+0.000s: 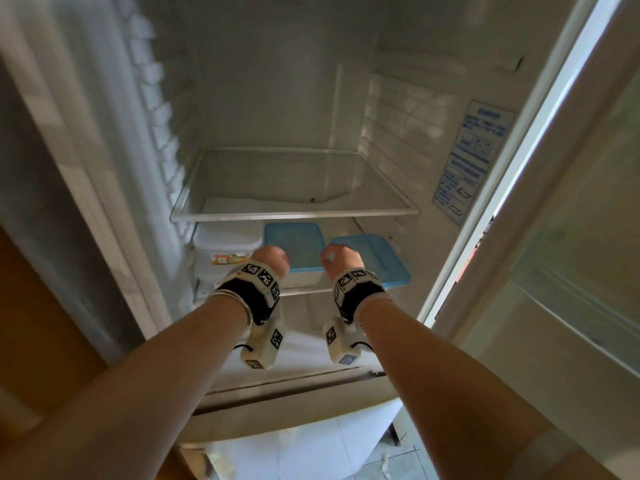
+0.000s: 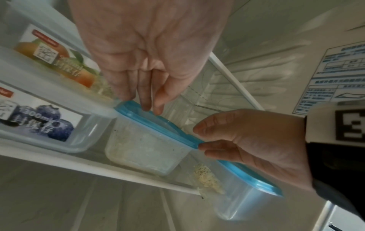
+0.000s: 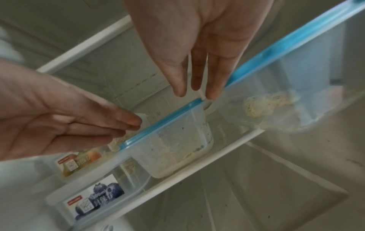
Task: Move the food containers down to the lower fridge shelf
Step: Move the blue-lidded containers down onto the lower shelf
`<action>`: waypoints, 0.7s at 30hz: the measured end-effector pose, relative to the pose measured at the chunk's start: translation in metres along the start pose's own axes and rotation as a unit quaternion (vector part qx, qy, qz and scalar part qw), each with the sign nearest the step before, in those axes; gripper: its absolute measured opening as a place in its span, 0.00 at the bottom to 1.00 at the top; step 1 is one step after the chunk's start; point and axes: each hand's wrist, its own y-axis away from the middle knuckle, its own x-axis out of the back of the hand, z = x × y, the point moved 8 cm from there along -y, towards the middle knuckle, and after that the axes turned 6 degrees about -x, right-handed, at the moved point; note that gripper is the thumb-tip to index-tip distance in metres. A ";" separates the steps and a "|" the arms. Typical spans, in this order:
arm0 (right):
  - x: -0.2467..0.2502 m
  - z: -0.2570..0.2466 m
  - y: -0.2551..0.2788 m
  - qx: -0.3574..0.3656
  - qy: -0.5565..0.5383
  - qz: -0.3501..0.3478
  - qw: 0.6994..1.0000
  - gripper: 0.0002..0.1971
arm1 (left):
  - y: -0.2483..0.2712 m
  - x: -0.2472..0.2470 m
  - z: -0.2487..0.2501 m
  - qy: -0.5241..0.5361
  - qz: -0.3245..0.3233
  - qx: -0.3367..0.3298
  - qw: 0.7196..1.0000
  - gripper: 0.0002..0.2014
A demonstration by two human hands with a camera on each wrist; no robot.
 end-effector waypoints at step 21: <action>0.048 0.110 0.012 -0.116 0.017 0.019 0.993 0.23 | -0.015 -0.096 0.101 0.006 -0.109 -0.097 0.989 0.33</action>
